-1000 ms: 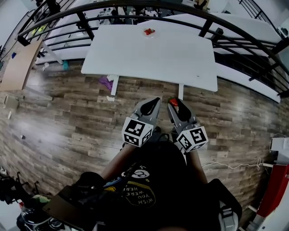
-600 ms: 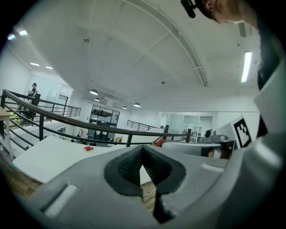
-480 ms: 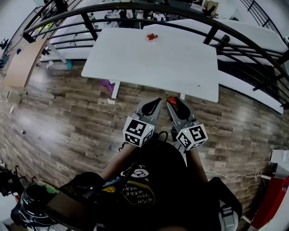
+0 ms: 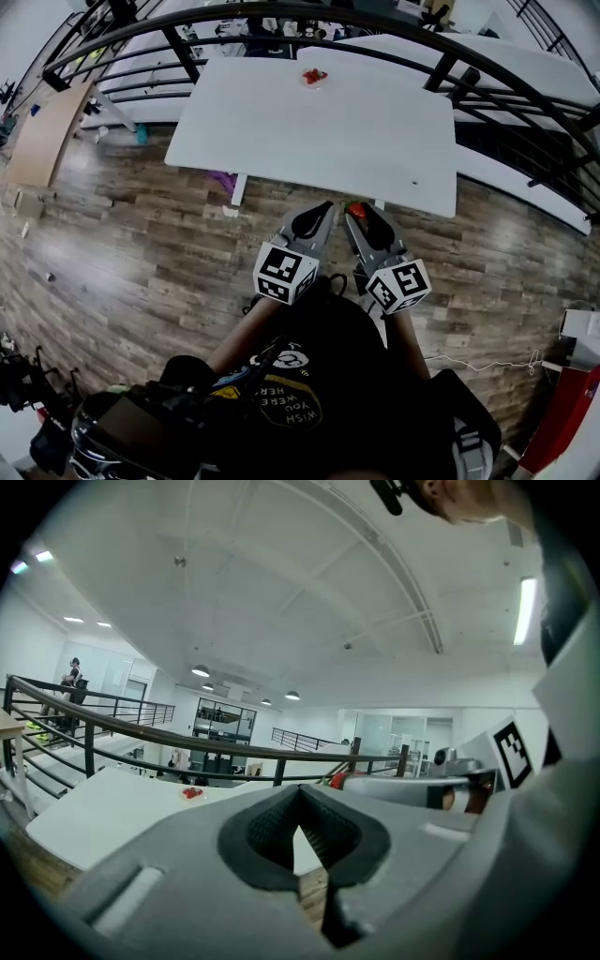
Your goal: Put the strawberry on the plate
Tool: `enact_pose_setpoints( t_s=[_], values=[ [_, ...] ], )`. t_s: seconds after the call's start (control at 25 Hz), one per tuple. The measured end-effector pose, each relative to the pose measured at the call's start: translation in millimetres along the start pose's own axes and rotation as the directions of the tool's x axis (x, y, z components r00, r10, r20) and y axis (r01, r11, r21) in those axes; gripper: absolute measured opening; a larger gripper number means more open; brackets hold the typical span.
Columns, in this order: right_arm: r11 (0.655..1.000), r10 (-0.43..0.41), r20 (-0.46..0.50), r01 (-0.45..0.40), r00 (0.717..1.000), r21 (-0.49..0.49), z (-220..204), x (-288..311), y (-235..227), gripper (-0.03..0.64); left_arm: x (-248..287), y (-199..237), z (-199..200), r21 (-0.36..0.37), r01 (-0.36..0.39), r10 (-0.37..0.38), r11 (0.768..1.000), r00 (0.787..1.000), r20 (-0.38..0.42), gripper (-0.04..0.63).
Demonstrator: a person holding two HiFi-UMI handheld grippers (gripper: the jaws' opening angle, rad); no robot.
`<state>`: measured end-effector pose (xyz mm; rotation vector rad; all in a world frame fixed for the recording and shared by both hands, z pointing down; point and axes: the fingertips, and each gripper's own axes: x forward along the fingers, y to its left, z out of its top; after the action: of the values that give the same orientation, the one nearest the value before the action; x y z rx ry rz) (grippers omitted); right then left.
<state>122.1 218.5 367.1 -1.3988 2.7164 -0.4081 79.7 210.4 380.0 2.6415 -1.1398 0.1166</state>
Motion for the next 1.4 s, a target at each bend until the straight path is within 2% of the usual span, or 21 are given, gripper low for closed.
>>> enact_pose_setpoints(
  t_s=[0.36,0.72,1.08,1.4],
  values=[
    [1.000,-0.029,0.002,0.029,1.000,-0.009,15,64,-16,0.151,27,61,21,0.004,0.024,-0.024,1.000,1.000,-0.010,0.000],
    [0.998,-0.050,-0.001,0.050,0.999,-0.030,15,114,-9,0.151,32,112,33,0.000,0.050,-0.050,0.999,0.999,0.004,0.000],
    [0.998,-0.068,-0.024,0.068,0.997,-0.016,7,129,-15,0.150,37,126,27,-0.025,0.065,-0.065,0.998,0.998,-0.013,0.000],
    [0.999,-0.044,-0.018,0.043,0.999,-0.027,22,151,-41,0.150,68,138,38,-0.021,0.048,-0.048,0.999,0.999,-0.004,0.000]
  ],
)
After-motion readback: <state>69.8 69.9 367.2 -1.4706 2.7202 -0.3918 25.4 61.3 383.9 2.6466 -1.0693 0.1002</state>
